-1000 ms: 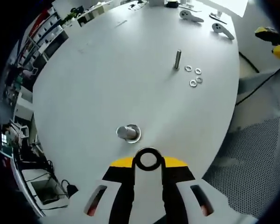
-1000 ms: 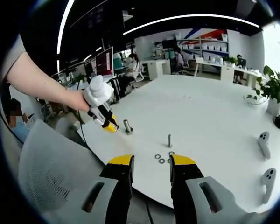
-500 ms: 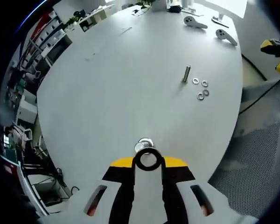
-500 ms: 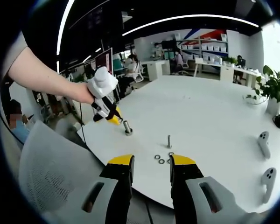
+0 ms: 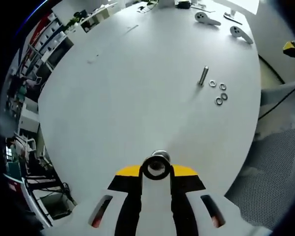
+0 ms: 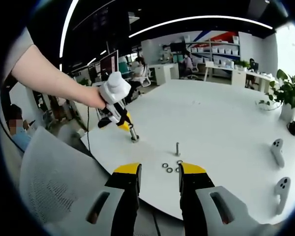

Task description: Place the washer onto the threaded stud by aligning its center hole with the stud, sliding it down to the base, and recovering from edge contact or off-axis alignment until the washer reaches the visible bottom stop.

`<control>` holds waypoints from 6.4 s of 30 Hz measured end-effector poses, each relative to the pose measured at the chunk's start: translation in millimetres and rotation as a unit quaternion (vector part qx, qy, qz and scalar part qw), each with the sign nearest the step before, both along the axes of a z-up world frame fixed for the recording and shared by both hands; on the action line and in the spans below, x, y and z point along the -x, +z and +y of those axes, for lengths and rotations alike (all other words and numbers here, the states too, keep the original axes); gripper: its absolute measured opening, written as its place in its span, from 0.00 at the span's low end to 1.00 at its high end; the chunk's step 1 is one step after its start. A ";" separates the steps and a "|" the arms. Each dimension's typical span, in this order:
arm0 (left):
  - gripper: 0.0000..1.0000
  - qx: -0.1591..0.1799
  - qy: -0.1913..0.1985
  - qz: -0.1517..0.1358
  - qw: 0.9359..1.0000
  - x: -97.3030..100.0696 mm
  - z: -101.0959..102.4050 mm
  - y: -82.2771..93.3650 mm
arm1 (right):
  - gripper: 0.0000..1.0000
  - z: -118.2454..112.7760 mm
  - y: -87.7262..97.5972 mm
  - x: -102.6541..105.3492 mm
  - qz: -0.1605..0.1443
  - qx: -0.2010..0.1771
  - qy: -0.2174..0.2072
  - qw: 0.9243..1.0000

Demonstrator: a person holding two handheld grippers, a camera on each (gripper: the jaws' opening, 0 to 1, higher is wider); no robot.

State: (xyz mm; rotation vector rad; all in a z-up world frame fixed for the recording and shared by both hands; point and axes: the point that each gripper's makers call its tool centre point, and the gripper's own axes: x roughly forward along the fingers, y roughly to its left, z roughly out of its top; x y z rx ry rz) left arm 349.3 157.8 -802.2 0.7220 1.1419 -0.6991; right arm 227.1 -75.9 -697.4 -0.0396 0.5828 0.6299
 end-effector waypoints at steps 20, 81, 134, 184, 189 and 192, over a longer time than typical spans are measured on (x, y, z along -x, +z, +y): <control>0.19 -0.021 -0.030 0.016 0.999 0.7 -6.1 -10.9 | 0.32 -0.9 -0.7 -0.2 0.002 0.000 -0.003 1.000; 0.29 0.108 0.105 -0.038 0.988 23.7 -10.2 0.2 | 0.32 7.0 -5.9 5.8 0.013 0.007 0.024 1.000; 0.33 0.352 0.140 -0.177 0.908 131.7 -11.6 127.9 | 0.33 -13.5 -16.3 0.4 0.016 0.070 -0.016 0.997; 0.29 0.392 0.101 -0.179 0.897 143.2 -22.0 131.6 | 0.32 -18.5 -48.3 15.4 0.074 0.158 0.004 0.985; 0.29 0.398 0.111 -0.181 0.893 139.8 -17.3 134.1 | 0.31 -17.0 -44.1 6.7 0.076 0.155 0.006 0.985; 0.29 0.401 0.115 -0.182 0.890 138.7 -15.9 134.9 | 0.31 -15.3 -49.9 7.4 0.091 0.166 0.019 0.982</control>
